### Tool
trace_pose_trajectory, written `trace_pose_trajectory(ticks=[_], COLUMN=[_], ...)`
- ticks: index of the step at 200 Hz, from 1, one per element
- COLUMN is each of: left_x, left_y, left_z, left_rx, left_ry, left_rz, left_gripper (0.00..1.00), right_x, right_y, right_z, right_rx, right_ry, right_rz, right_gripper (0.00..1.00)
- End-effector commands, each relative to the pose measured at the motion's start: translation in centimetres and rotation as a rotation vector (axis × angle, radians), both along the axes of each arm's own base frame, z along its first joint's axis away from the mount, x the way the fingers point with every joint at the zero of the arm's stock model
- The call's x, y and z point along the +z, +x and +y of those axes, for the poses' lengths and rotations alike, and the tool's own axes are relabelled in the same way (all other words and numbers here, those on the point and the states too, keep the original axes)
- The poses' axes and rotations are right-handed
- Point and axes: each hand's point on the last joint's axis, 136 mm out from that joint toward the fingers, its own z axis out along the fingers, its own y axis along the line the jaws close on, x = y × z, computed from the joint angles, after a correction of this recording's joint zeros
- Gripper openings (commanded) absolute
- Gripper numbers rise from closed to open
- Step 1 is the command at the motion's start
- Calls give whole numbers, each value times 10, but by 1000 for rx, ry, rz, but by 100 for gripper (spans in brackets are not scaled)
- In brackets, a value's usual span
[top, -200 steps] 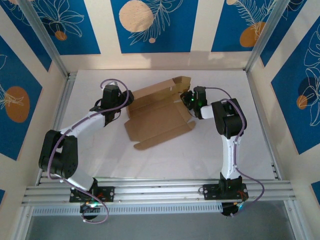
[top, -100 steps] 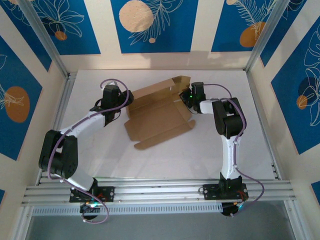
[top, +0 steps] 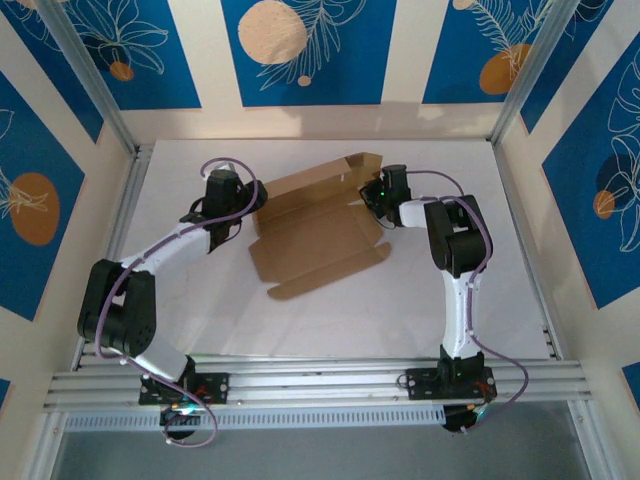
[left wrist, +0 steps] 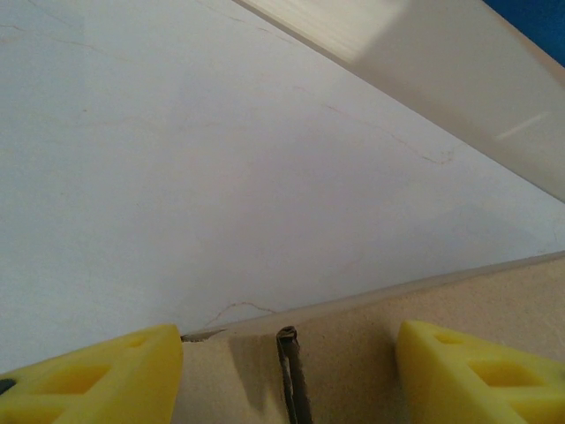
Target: Fold the paper box
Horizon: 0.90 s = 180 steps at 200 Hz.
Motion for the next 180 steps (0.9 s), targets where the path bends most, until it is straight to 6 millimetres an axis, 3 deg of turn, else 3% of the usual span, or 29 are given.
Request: trace_pose_trajectory(ticks=[1,72,120,152,180], left_x=[-38,-36,-35,-35,-34], left_y=[-14,-13,-11,-11,-10], left_z=[2,3,1,-1,-3], left_rx=[-18,-20,-31,-43,-50], left_ry=[75,87,80,82,79], left_rz=[119,113,112,114,110], left_gripper=[65,65,65,65,65], right_x=[-8,-12,-29,-24,-9], right_y=[-5,-11,-17,-15,-8], right_z=[-16,-35,-6,17,31], right_rx=[-38,-70,36,113,172], right_ry=[3,-55,-37,26,116], right_rz=[23,87,229,210,128], right_gripper=[0,2,2,3,3])
